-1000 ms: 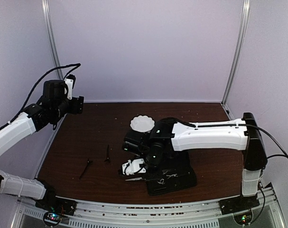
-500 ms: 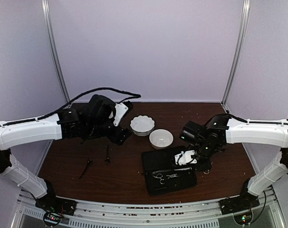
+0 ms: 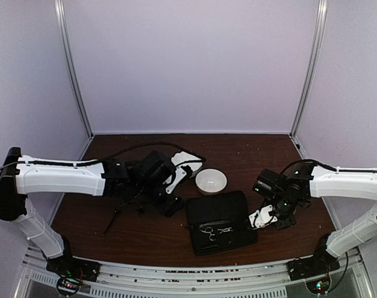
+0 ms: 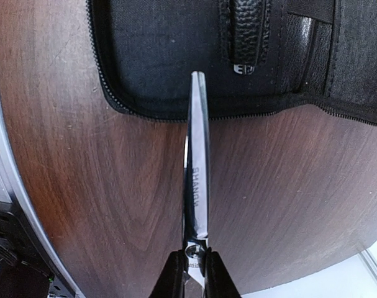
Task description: Sort the hair-cutting tools
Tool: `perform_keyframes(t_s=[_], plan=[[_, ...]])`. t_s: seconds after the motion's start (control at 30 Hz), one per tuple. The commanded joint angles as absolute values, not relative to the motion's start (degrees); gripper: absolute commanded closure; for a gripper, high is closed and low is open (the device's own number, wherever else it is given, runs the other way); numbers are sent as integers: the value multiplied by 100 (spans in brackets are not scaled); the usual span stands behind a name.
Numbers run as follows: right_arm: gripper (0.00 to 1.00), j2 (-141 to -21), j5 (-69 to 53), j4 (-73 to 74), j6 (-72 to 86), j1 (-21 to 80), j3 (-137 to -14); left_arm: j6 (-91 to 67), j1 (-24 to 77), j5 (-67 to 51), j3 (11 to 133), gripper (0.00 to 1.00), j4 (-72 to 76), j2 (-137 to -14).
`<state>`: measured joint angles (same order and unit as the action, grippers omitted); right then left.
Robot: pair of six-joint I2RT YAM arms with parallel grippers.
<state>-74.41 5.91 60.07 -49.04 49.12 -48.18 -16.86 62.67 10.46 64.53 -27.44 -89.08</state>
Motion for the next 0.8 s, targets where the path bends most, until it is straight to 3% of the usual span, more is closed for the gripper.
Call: perform_keyframes(t_s=[0.0, 0.77], plan=[[100, -7561, 607, 5860, -5097, 4888, -4891, -2043, 6315, 720, 6237, 35, -2529, -9085], [98, -8746, -81, 5703, -4856, 5156, -5377, -2661, 6513, 264, 5837, 37, -2563, -9341]])
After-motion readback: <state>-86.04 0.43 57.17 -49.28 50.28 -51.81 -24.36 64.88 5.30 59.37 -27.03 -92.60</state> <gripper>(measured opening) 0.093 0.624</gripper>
